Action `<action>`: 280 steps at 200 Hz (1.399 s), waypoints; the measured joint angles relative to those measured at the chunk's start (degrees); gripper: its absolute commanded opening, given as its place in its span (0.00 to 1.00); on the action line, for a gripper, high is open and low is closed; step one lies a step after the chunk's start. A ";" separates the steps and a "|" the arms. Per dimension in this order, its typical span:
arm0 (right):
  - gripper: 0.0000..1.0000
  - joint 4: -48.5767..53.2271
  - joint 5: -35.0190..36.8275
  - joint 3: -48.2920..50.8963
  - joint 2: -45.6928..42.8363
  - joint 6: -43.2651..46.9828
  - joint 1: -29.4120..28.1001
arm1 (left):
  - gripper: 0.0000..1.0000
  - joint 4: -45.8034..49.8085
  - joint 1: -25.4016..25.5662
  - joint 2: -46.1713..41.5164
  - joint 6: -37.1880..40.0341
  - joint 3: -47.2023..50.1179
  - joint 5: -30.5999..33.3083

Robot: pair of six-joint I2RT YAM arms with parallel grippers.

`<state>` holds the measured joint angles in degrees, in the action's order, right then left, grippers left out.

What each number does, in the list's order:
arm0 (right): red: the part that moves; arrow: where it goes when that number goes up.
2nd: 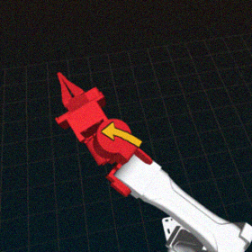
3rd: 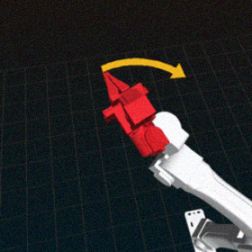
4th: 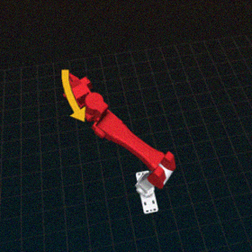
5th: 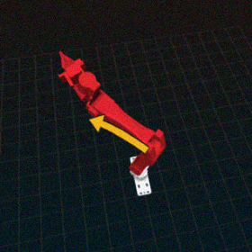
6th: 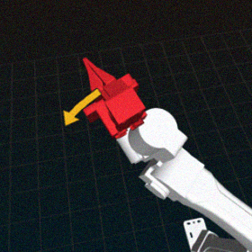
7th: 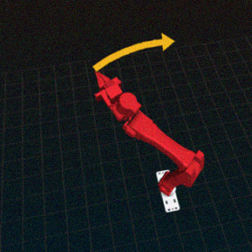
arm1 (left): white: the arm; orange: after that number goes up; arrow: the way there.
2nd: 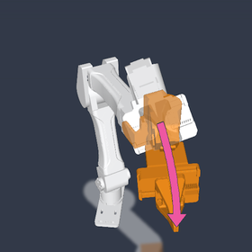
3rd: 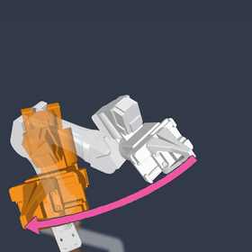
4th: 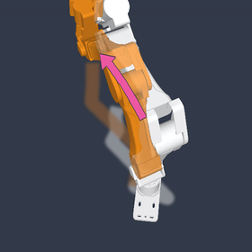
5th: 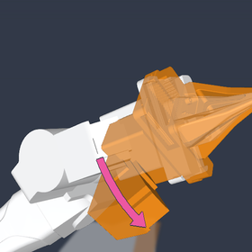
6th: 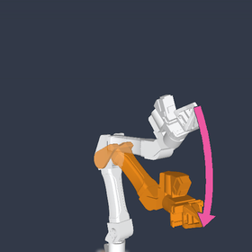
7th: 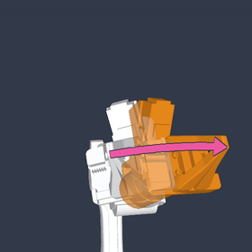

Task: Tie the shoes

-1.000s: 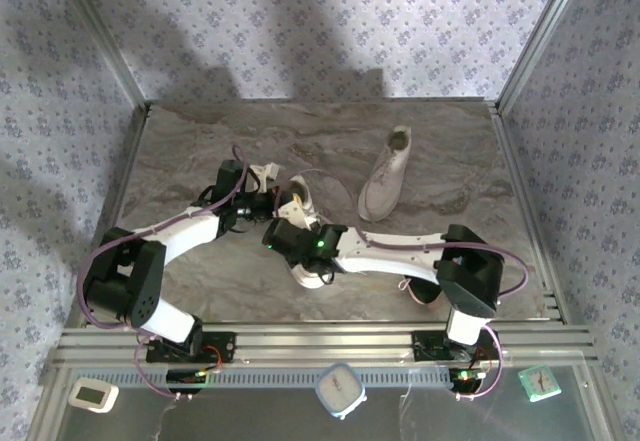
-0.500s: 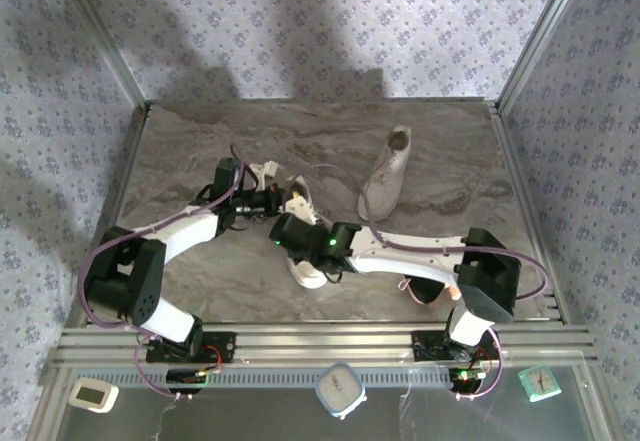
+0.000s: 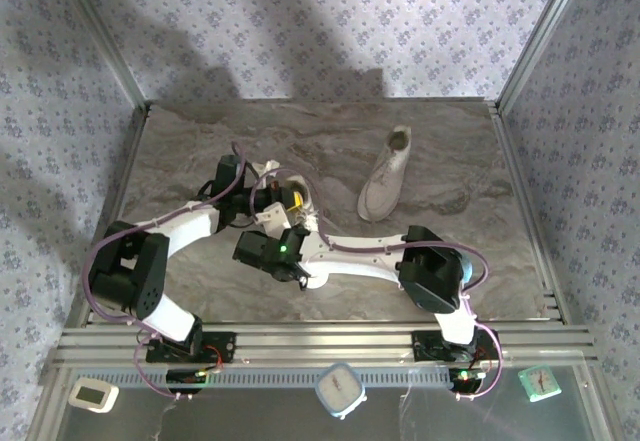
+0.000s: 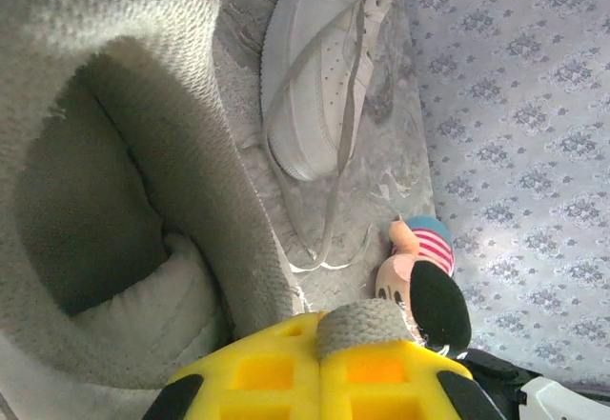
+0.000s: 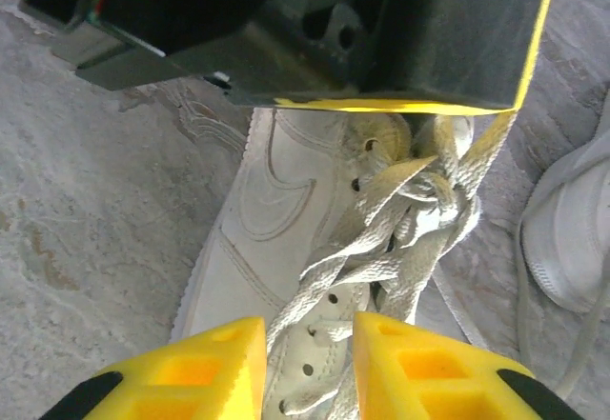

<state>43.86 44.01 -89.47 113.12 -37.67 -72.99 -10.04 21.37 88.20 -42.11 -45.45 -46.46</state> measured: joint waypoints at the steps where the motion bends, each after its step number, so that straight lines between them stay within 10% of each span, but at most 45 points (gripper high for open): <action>1: 0.32 0.13 0.02 -0.07 0.02 -0.04 -0.02 | 0.00 0.00 0.00 0.00 0.00 0.00 -0.07; 280: 0.32 2.29 4.09 -2.93 4.55 -1.51 -0.07 | 0.00 -1.40 -0.11 2.25 -0.02 0.02 0.20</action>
<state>46.15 48.10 -92.40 117.67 -39.18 -73.06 -11.44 21.26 90.45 -42.13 -45.43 -46.26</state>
